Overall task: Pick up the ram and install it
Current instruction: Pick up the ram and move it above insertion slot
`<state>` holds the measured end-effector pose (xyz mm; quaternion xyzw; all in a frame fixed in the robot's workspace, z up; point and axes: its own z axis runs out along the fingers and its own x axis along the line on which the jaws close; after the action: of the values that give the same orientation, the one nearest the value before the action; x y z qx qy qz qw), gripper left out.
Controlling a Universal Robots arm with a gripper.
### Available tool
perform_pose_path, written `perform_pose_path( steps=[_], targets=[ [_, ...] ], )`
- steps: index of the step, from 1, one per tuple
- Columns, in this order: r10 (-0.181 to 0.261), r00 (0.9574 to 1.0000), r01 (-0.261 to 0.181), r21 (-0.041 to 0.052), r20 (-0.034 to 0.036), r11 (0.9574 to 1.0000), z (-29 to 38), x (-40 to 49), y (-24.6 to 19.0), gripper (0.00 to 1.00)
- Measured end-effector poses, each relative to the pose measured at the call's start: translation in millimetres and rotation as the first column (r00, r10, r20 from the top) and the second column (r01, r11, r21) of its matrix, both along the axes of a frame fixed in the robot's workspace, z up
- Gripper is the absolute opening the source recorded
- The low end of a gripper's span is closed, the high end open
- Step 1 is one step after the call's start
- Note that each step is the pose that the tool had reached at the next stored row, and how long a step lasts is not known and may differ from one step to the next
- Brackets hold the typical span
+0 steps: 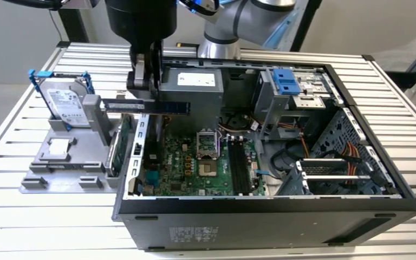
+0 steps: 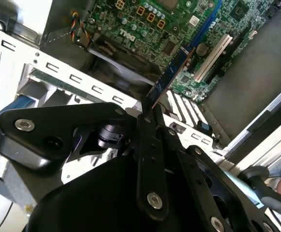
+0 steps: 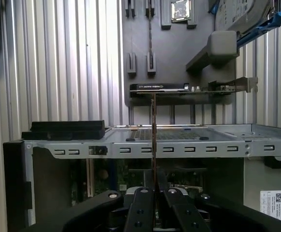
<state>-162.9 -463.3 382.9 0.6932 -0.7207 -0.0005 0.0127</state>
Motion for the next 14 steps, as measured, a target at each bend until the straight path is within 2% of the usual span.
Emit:
perform_pose_path(
  steps=[14],
  targets=[
    [0.000, 1.0000, 0.000, -0.0001, 0.0000, 1.0000, 0.0, 13.6, 2.6, 0.00]
  ],
)
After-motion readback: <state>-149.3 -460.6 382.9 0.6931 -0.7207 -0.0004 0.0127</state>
